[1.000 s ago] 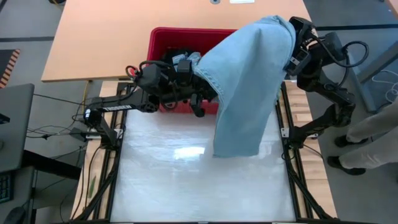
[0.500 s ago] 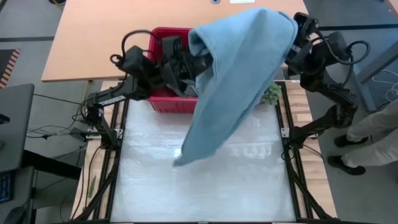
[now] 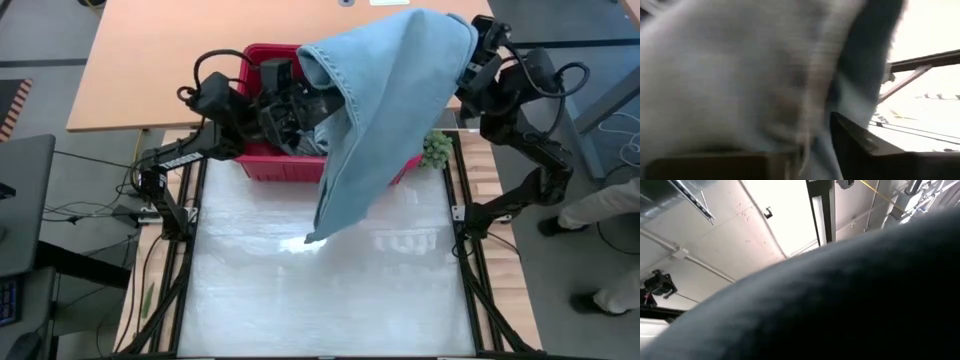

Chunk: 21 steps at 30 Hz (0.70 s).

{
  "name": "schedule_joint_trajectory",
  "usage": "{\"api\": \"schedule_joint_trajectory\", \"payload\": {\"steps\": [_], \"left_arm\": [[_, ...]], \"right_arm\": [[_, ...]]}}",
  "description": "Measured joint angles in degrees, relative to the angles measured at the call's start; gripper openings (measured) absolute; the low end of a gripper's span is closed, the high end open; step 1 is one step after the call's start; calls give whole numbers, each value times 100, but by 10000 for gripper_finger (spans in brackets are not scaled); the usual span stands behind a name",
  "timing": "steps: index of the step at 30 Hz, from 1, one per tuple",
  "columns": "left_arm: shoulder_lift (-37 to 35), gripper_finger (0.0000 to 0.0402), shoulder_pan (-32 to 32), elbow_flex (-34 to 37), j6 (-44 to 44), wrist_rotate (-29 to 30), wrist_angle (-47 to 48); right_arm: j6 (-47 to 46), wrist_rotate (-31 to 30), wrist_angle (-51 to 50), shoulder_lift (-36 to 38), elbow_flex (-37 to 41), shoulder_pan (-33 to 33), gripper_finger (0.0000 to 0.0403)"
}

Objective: Fold Laundry from Bin
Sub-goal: Fold the light blue pants

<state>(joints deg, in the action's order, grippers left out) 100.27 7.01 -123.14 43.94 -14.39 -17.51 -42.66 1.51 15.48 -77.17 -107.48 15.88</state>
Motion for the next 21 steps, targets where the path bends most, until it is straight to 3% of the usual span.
{"api": "schedule_joint_trajectory", "payload": {"steps": [8,13,21], "left_arm": [[-17,180,127,-1,628,-64,-333],[4,187,179,1,867,-88,-805],[4,187,221,-1,778,333,-513]], "right_arm": [[-374,-279,16,0,4,245,20],[-351,-282,-13,-55,7,383,20],[-199,591,-772,-57,3,713,20]]}}
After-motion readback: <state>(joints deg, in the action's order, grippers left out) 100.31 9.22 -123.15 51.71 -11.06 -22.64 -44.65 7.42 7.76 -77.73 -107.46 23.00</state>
